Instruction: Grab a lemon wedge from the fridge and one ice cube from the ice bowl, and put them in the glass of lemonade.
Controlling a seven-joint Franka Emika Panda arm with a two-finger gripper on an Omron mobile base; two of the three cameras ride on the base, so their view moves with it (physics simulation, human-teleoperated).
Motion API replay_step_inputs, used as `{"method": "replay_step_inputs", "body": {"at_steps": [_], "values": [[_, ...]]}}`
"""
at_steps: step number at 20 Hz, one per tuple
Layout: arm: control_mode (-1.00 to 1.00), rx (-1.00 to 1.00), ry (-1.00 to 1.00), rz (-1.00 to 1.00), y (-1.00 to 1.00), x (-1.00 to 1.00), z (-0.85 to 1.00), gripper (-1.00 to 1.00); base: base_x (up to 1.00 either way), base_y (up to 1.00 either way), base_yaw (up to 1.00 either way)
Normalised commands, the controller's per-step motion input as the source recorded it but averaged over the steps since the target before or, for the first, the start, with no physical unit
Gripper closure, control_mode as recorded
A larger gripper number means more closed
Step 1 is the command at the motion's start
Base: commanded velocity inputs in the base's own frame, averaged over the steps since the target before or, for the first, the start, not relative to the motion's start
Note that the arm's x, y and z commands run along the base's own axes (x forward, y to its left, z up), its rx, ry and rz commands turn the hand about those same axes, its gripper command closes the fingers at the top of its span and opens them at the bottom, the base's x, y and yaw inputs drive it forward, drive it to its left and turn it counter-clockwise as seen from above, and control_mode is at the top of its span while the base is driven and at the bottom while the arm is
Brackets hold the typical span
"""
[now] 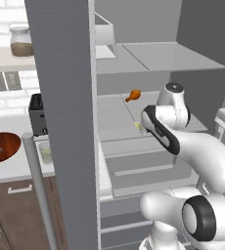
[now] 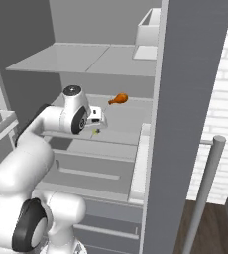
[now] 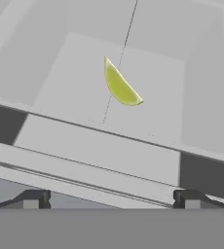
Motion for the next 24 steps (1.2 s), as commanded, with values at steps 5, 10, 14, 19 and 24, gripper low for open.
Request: {"method": "replay_step_inputs", "body": {"at_steps": [5, 10, 14, 19, 24], "values": [[-1.0, 0.0, 0.0, 0.05, 0.01, 0.45, -0.23, -1.0, 0.0, 0.0, 0.0], [-1.0, 0.0, 0.0, 0.02, 0.0, 0.12, 0.04, -1.0, 0.0, 0.0, 0.0], [-1.0, 0.0, 0.0, 0.0, 0.0, 0.26, 0.0, -1.0, 0.0, 0.0, 0.0], [-1.0, 0.0, 0.0, 0.03, -0.05, 0.63, 0.0, -1.0, 0.0, 0.0, 0.0], [-1.0, 0.0, 0.0, 0.06, -0.11, 0.52, 0.0, -1.0, 0.0, 0.0, 0.0]]}}
